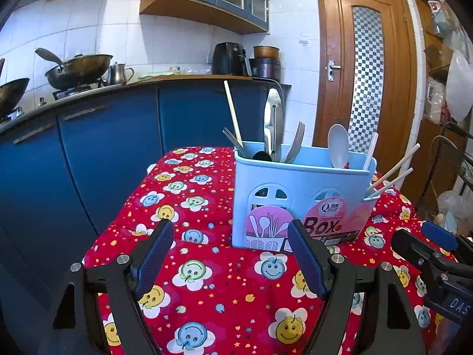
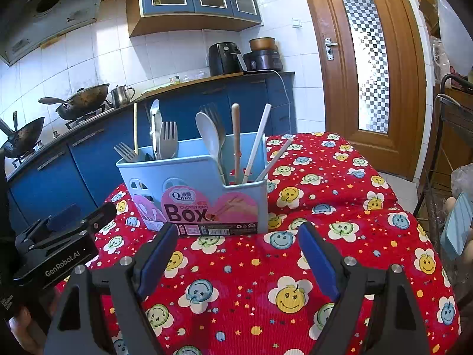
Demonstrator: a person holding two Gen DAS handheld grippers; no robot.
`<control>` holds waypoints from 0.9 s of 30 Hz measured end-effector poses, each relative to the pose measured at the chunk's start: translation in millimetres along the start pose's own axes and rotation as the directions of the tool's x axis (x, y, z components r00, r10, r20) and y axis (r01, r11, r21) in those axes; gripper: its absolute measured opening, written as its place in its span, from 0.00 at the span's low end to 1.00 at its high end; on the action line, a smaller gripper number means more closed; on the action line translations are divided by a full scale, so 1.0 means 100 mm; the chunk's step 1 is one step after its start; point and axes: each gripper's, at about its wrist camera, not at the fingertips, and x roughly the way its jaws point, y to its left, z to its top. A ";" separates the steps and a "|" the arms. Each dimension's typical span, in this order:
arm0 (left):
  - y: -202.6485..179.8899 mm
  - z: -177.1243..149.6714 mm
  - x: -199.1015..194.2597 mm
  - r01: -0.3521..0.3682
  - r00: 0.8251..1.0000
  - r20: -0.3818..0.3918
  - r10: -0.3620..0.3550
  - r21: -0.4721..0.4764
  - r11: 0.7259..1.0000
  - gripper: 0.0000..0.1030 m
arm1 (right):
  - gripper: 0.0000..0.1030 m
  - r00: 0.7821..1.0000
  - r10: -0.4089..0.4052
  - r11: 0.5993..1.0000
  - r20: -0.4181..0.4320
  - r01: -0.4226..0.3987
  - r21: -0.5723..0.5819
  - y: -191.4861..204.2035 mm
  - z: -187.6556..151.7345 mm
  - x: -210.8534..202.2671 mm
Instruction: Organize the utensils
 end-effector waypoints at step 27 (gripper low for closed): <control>-0.02 0.03 -0.02 0.004 1.000 0.002 -0.004 -0.004 1.000 0.78 | 0.83 1.000 -0.001 1.000 -0.003 0.001 0.001 0.00 0.00 0.01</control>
